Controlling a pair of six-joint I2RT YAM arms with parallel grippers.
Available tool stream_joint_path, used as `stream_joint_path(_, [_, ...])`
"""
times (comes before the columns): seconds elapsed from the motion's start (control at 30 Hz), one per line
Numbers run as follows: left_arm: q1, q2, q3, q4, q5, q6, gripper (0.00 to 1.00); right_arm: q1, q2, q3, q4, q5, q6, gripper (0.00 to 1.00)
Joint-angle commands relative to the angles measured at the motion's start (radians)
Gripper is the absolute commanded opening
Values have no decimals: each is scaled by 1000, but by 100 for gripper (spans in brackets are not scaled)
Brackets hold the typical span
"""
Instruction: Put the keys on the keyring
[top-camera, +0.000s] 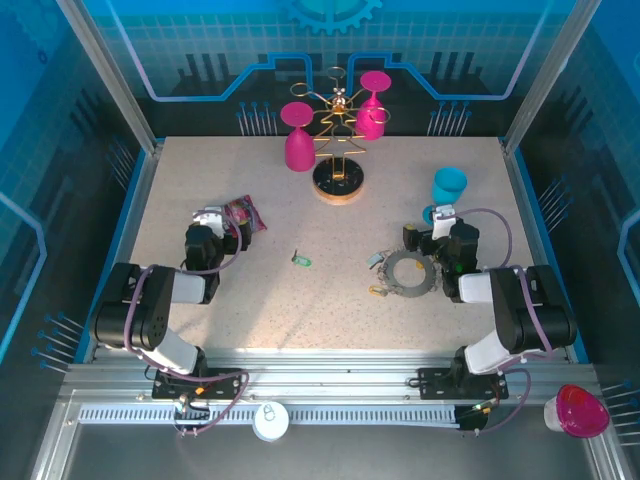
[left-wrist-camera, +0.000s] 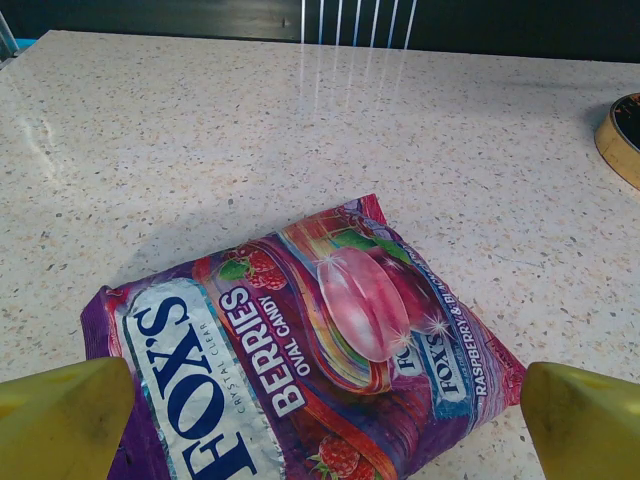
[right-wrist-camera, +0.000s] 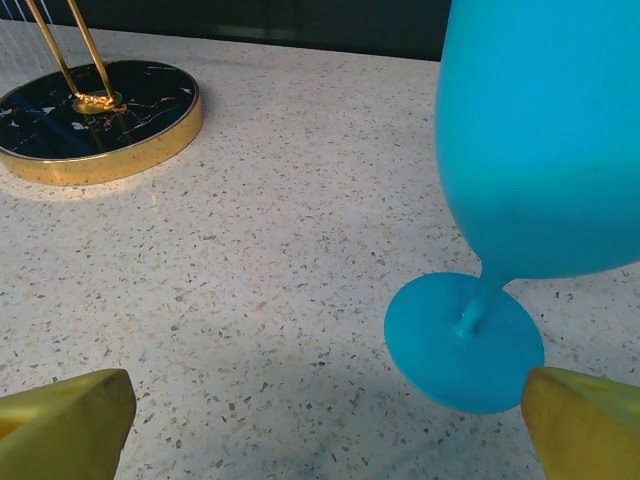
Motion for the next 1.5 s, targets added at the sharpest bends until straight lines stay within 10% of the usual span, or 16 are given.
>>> stream_joint_path(0.0, [8,-5,13,6,21,0,99,1,8,17,13,16,-9,100])
stream_joint_path(0.93, [29,-30,-10,26,64,-14,99,-5,-65,2,-7,30,3,100])
stream_joint_path(1.13, [29,-301,-33,-150,38,-14,99,3,-424,85,-505,100,33,100])
stream_joint_path(1.47, [26,-593,142,-712,250,-108,99,-42,-682,275,-1342,30,531,88])
